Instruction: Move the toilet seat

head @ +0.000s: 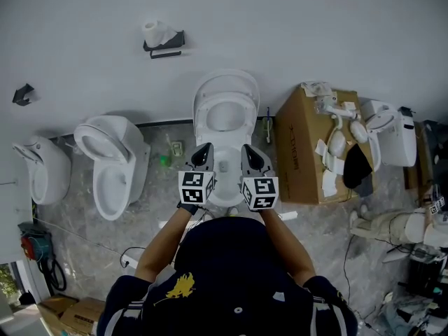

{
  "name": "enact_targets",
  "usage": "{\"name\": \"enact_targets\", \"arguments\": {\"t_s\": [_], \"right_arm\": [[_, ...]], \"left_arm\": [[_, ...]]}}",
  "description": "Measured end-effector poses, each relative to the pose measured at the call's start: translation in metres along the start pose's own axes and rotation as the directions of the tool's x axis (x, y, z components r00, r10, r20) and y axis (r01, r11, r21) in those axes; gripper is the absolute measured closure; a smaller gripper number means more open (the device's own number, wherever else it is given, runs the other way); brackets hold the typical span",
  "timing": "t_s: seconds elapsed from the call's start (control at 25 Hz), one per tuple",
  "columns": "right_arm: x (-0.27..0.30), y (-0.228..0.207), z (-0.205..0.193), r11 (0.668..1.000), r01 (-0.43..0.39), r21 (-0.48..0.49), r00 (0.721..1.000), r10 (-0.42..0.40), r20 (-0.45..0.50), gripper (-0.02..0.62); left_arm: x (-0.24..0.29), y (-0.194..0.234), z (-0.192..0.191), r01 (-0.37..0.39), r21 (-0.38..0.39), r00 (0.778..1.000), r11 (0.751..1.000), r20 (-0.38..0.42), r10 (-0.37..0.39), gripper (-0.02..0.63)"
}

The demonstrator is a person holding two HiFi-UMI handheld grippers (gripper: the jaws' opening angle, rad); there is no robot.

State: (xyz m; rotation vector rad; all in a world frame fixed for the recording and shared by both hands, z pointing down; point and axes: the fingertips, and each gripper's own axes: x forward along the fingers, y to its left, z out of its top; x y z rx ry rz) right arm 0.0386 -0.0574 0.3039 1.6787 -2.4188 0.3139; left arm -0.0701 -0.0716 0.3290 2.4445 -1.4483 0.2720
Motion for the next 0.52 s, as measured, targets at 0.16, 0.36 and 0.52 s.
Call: {"name": "enact_targets", "arguments": {"t_s": [0.16,0.36,0.52], "right_arm": [[0.0,-0.003,0.004,1.0,0.01,-0.002,1.0,-0.01,0.003,0.571],[0.0,-0.002,0.006,1.0,0.002,-0.005,1.0,-0.002,0.008,0.571],[0.0,-0.003,0.006,1.0,0.001,-0.008,1.0,-0.001,0.009,0.571]], "left_arm": [[0.0,0.003,0.005,-0.003,0.003,1.0,1.0,0.008,0.003,0.591],[0.0,-0.001,0.012,0.001,0.03,1.0,1.0,0.031,-0.002,0.591],[0.0,-0.009,0.019,0.011,0.079,0.998,0.997,0.053,-0.016,0.591]]}}
